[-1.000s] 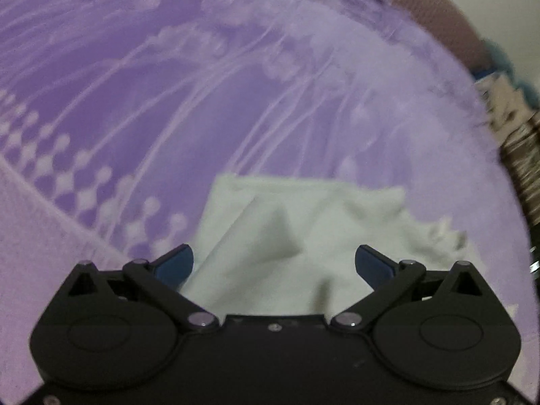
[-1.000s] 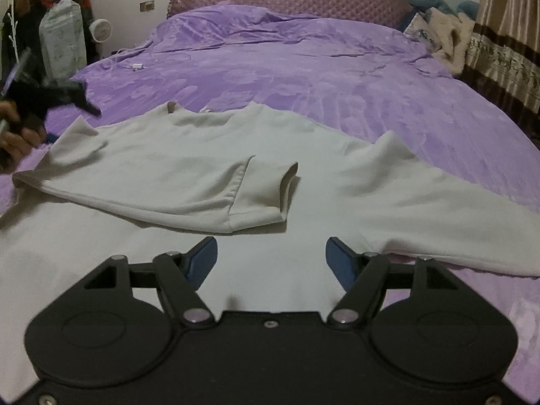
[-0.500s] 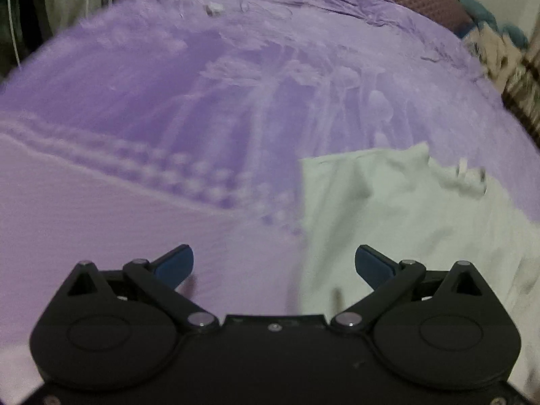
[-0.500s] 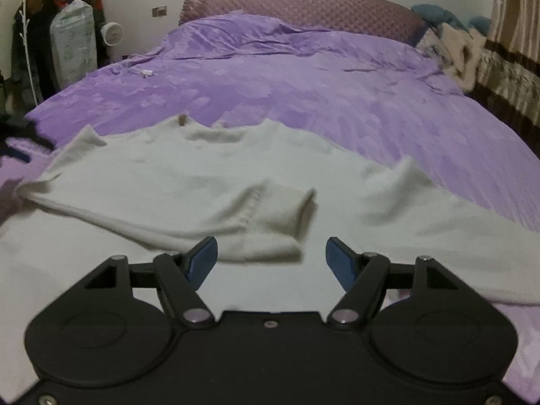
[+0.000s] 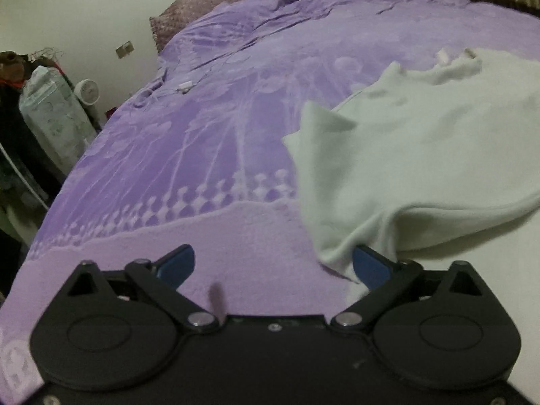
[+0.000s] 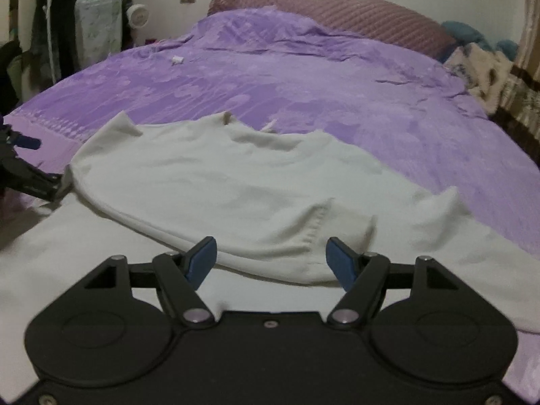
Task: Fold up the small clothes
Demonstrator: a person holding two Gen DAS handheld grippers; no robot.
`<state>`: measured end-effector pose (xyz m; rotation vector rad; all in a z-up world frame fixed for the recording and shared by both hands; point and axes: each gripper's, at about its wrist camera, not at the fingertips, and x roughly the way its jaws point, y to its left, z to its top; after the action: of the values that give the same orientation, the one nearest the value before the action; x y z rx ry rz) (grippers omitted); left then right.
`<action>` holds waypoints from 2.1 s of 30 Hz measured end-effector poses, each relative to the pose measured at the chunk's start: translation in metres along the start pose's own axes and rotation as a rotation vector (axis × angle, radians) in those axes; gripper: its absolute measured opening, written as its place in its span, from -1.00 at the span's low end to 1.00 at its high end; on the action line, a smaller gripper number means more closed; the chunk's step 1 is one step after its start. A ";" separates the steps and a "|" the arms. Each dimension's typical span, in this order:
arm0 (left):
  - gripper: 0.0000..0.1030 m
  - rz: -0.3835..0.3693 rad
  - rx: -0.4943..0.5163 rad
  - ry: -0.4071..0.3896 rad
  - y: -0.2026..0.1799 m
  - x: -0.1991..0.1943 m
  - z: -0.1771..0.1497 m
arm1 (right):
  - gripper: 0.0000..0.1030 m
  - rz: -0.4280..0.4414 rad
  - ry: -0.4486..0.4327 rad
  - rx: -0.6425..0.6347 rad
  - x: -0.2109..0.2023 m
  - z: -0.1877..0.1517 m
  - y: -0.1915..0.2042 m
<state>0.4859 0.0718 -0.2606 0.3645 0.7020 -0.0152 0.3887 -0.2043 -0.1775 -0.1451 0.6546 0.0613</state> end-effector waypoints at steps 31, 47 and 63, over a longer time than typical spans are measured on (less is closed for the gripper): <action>-0.85 -0.042 0.181 0.023 -0.010 -0.036 -0.021 | 0.37 0.012 0.031 0.142 0.033 0.009 -0.014; 1.00 -0.254 -0.315 -0.144 0.074 -0.087 0.029 | 0.44 -0.029 0.084 0.210 0.075 -0.014 -0.046; 1.00 -0.436 -0.533 0.069 0.015 0.089 0.072 | 0.45 -0.264 -0.018 0.200 -0.052 -0.057 -0.165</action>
<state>0.6008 0.0712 -0.2616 -0.3040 0.8119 -0.2247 0.3307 -0.3762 -0.1715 -0.0366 0.6148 -0.2558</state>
